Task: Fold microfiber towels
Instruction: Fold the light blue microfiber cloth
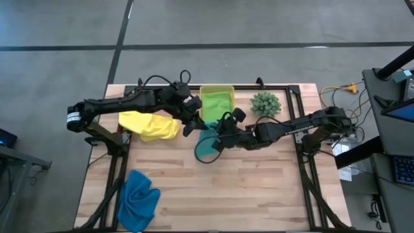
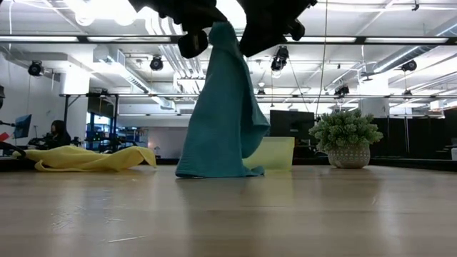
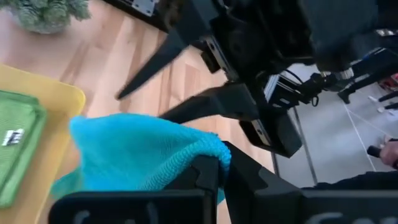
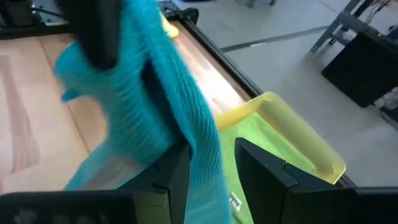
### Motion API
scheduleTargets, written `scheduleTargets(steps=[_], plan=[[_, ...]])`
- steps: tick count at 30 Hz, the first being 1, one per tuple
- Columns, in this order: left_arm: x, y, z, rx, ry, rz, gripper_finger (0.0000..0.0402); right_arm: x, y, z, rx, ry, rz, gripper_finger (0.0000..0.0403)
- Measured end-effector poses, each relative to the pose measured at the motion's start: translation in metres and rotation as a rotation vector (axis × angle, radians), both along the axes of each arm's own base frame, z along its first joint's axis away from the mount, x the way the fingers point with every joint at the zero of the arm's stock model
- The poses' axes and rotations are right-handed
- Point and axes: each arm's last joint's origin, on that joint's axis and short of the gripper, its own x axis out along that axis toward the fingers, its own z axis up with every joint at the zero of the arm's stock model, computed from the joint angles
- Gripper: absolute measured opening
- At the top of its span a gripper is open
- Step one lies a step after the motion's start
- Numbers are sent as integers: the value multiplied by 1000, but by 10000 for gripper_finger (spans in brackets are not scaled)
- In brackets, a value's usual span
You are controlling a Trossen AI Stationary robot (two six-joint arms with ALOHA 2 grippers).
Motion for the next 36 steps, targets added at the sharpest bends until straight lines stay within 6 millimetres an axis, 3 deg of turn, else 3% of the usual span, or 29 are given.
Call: scheduleTargets(steps=[13, 20, 36], plan=[[0, -4, 0, -58, -1, -73, 0, 10, -18, 5, 40, -26, 135, 123], [-2, -7, 2, -107, -12, -152, 0, 11, -28, -12, 116, -47, 214, 122], [-24, -14, 22, -160, -52, -215, 0, 4, -30, -47, 158, -181, 143, 107]])
